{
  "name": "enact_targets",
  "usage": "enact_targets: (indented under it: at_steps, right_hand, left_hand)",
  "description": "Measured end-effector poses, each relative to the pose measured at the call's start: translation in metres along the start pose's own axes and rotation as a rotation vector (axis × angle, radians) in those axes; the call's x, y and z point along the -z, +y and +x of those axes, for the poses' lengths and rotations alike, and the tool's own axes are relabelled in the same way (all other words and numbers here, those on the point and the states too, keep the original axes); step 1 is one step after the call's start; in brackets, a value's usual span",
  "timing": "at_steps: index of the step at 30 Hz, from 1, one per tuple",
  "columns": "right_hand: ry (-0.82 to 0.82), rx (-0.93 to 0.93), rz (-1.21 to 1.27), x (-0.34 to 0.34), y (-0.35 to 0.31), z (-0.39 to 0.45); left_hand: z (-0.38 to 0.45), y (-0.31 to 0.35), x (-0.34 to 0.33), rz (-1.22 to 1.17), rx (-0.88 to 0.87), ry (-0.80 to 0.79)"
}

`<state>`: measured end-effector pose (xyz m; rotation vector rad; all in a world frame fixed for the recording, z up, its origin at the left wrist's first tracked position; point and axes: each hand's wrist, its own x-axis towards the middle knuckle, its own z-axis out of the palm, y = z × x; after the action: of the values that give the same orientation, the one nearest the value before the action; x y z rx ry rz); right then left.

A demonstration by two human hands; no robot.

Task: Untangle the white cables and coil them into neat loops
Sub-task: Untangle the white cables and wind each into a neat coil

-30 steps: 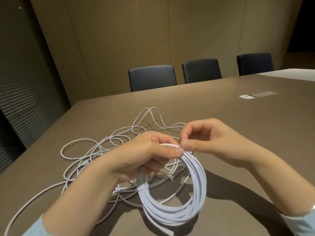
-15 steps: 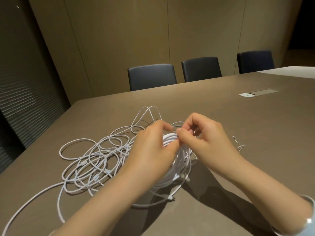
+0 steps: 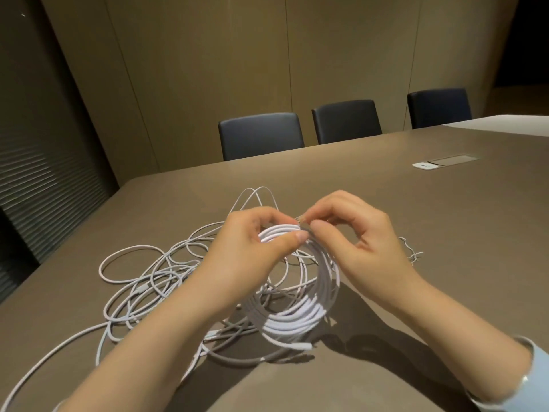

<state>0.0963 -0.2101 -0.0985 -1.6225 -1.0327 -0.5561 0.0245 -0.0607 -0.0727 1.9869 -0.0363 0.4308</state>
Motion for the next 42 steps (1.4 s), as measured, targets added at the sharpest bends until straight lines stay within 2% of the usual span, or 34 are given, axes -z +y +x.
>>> enact_targets:
  at_steps: [4,8,11,15,21,24,26,29,32,35,38,42]
  right_hand:
    - [-0.034,0.189,-0.119,-0.003,0.004,-0.003]
    - [-0.119,0.33,-0.324,-0.004,0.007,-0.005]
    - [-0.121,0.372,-0.448,-0.005,0.01,-0.005]
    - [-0.103,0.182,-0.107,-0.008,0.007,-0.007]
    - [-0.173,-0.374,0.25,-0.02,0.001,-0.015]
    - [-0.216,-0.567,0.441,-0.024,-0.004,-0.013]
    - [-0.236,-0.598,0.431,-0.024,-0.007,-0.012]
    - [-0.158,-0.616,0.423,-0.024,-0.005,-0.011]
    - [-0.073,-0.601,0.394,-0.023,0.0,-0.008]
    - [-0.07,-0.592,0.38,-0.021,0.007,-0.007]
    - [-0.101,-0.632,0.389,-0.02,0.009,-0.007]
    - [-0.152,-0.75,0.562,-0.02,0.01,-0.005]
  left_hand:
    - [0.001,0.0,0.009,-0.211,0.165,-0.114]
    - [0.003,0.002,0.016,-0.29,0.307,-0.204]
    - [0.005,0.001,0.02,-0.326,0.339,-0.238]
    - [0.008,0.001,0.025,-0.348,0.296,-0.192]
    - [0.009,0.003,0.029,-0.354,0.217,-0.077]
    - [0.011,0.0,0.026,-0.399,0.198,0.016]
    - [0.012,-0.003,0.024,-0.429,0.187,0.055]
    - [0.012,-0.005,0.02,-0.458,0.192,0.054]
    - [0.011,-0.004,0.019,-0.427,0.207,-0.017]
    - [0.011,-0.005,0.017,-0.414,0.235,-0.071]
    - [0.012,-0.011,0.012,-0.418,0.236,-0.021]
    - [0.017,-0.019,0.009,-0.524,0.232,0.118]
